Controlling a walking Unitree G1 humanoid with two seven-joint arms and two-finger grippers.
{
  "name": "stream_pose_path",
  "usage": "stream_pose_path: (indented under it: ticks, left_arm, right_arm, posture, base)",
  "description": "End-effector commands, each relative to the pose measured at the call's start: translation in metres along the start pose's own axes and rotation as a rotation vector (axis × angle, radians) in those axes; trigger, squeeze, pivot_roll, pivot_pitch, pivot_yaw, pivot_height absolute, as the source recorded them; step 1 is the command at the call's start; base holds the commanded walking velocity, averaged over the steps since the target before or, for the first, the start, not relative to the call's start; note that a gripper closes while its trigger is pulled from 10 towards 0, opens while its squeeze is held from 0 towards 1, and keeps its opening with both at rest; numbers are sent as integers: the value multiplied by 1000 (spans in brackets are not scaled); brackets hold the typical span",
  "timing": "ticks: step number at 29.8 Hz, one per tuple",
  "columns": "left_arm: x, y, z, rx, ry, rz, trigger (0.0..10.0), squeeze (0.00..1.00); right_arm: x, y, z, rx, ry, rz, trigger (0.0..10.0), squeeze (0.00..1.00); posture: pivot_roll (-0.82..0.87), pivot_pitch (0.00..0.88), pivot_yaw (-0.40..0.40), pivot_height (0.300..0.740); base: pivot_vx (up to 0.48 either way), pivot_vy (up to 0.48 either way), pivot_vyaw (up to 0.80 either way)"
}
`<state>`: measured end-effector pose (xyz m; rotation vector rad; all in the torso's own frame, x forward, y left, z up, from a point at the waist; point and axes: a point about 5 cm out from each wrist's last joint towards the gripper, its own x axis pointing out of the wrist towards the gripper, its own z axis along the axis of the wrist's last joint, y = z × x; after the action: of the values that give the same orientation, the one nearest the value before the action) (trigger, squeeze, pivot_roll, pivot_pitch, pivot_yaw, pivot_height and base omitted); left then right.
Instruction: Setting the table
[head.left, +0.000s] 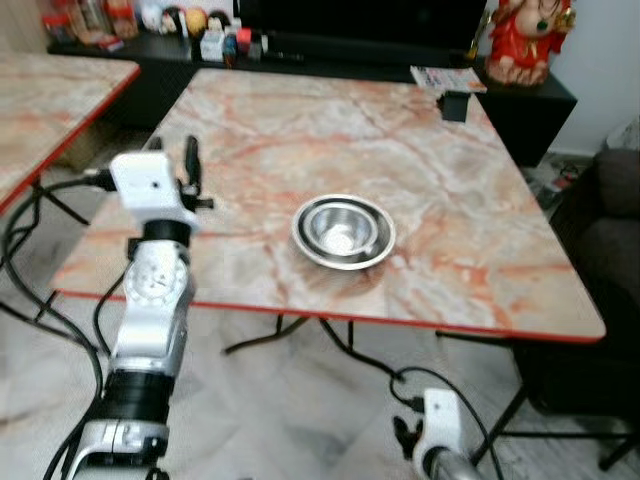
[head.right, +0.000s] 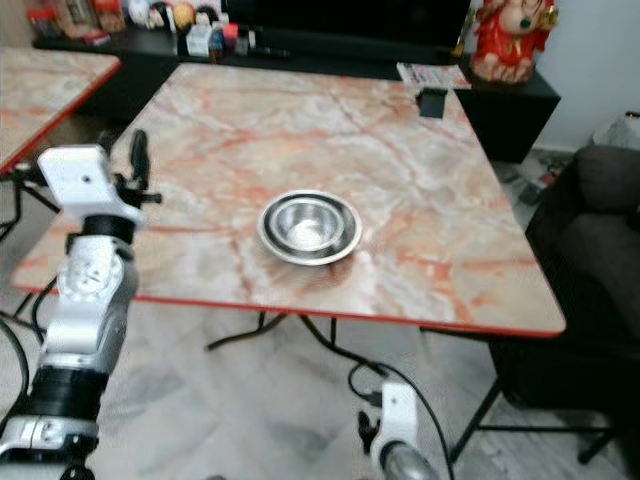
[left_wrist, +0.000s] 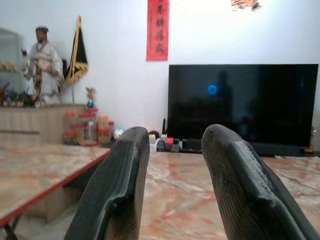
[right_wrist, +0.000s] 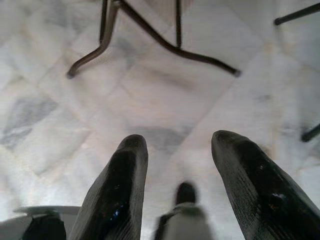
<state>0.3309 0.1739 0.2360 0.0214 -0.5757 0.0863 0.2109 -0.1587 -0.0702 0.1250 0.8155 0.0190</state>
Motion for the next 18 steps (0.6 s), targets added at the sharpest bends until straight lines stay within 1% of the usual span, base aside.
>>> stream_pose_path:
  ticks: [1, 2, 6, 9, 12, 18]
  left_arm:
    - [-1, -14, 0, 0, 9, -55, 10000, 0]
    - [-5, -14, -3, 1, 26, -57, 10000, 0]
    - [-7, -14, -5, 2, 37, -57, 10000, 0]
    - [-12, -10, -8, 14, 54, -48, 10000, 0]
    - [-13, -7, -7, 24, 59, -38, 10000, 0]
    - [-13, -7, -9, 27, 64, -39, 10000, 0]
  right_arm:
    - [-2, -9, -3, 9, 6, -31, 10000, 0]
    - [-2, -8, -4, 13, 7, -31, 10000, 0]
    - [-2, -8, -4, 15, 8, -31, 10000, 0]
    - [-2, -6, -7, 22, 15, -29, 10000, 0]
    - [-2, -5, -7, 21, 16, -25, 10000, 0]
    - [-1, -6, -2, 20, 8, -27, 10000, 0]
  posture:
    - [100, 105, -36, 740]
    - [101, 110, -31, 740]
    - [101, 112, -30, 740]
    - [122, 130, -34, 740]
    - [124, 132, -36, 740]
    - [119, 134, -40, 740]
  base:
    - [0, 454, 0]
    - [0, 446, 0]
    - [0, 446, 0]
    - [0, 446, 0]
    - [0, 446, 0]
    - [0, 439, 0]
